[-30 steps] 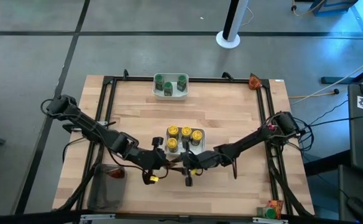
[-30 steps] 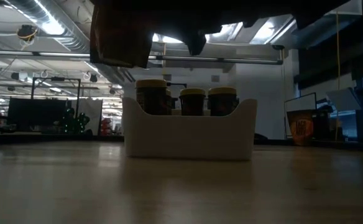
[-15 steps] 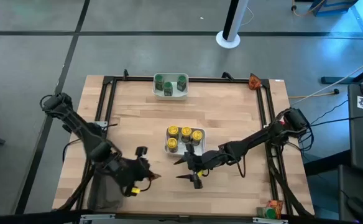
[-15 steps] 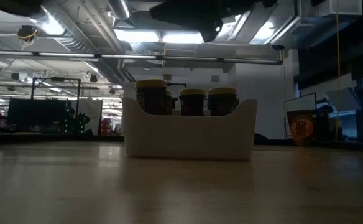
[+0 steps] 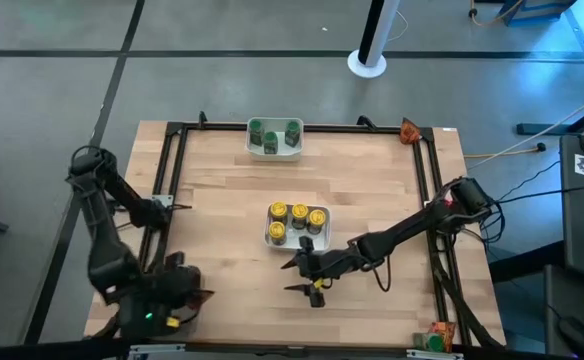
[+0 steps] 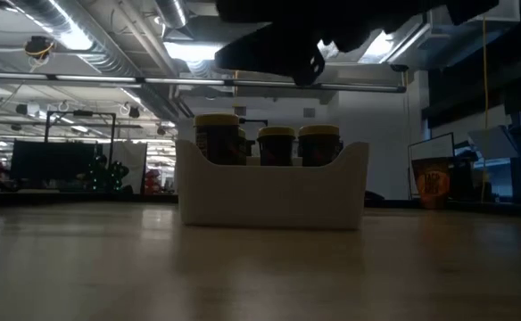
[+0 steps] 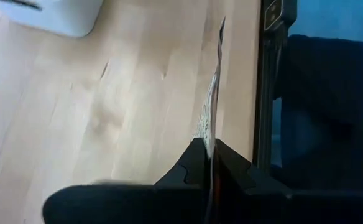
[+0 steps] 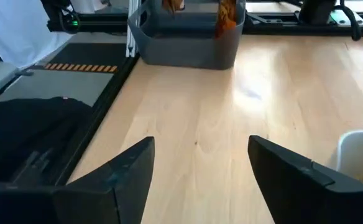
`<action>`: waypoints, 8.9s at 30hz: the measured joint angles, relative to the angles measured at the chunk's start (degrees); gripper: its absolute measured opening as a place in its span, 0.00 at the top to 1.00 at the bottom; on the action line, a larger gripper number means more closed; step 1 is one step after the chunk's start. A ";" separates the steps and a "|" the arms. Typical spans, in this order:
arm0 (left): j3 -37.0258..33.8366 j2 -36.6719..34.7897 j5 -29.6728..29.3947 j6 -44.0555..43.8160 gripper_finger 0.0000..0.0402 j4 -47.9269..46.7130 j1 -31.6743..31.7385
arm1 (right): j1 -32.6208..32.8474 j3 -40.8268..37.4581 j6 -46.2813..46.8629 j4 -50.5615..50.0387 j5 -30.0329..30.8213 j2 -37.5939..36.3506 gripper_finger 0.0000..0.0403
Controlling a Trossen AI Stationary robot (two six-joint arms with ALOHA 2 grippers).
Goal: Sort spices by type
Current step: Put the middle right orange seasoning pack into the black bin, then put the top orange seasoning pack into the black bin
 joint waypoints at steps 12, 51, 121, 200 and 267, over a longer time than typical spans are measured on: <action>-3.55 5.64 -3.14 -19.59 1.00 -10.32 -10.68 | -0.01 0.01 -2.18 2.98 1.01 2.28 0.36; -9.16 -6.41 -1.99 -20.56 0.58 -1.00 -7.59 | -0.04 0.00 -2.43 2.83 1.01 2.28 0.36; -27.40 -7.74 -3.53 49.81 0.58 51.22 29.52 | -0.42 0.07 -15.75 2.39 21.42 -4.12 0.36; -37.44 -8.00 20.55 75.82 0.58 74.84 65.19 | -76.43 16.00 -16.19 -73.24 18.02 -21.72 0.36; -37.42 -7.96 20.57 75.73 0.58 74.95 65.16 | -57.41 15.98 -13.48 -84.88 17.51 -11.47 0.99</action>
